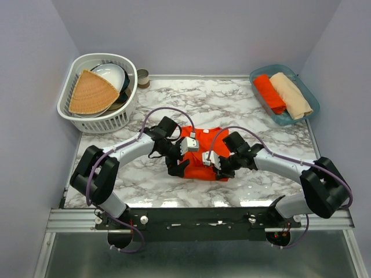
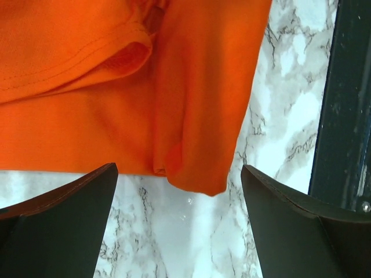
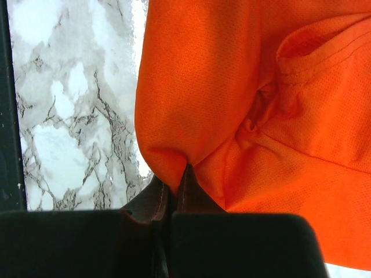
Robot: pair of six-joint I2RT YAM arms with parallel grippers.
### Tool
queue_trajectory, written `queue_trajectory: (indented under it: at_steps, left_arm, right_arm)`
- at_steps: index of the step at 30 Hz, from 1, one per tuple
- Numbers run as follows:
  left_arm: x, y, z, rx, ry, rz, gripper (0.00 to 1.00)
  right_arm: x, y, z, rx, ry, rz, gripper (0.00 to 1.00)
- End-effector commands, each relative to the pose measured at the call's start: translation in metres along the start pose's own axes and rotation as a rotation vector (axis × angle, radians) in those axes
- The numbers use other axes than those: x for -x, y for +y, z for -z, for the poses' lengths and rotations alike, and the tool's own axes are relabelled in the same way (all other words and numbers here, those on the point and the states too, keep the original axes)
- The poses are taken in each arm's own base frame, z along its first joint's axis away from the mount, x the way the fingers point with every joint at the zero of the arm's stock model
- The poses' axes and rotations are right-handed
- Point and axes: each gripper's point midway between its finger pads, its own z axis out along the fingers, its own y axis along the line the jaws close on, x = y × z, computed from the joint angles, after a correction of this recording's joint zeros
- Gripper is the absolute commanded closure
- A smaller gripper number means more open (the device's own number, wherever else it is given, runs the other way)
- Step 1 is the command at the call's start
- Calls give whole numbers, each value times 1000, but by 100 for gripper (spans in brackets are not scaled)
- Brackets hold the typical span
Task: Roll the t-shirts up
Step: Roll the T-shirt to the center of the board.
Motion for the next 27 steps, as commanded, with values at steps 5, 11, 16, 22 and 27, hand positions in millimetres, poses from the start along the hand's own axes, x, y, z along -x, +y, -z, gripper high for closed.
queue_trajectory:
  at_steps: [5, 11, 16, 22, 27]
  left_arm:
    - [10, -4, -25, 13, -21, 30, 2]
    - [2, -19, -33, -66, 31, 38, 12]
    - [-2, -23, -39, -108, 61, 79, 37]
    - [-9, -28, -40, -170, 110, 96, 79]
    - [-5, -64, -13, -409, 129, 182, 100]
  right_arm:
    - [4, 3, 2, 34, -18, -73, 97]
    - [3, -5, 4, 24, -38, -153, 97]
    - [3, -15, 6, 12, -47, -180, 97]
    - [3, -13, 9, 70, -46, -226, 96]
    - [12, -3, 25, 231, -63, -295, 96]
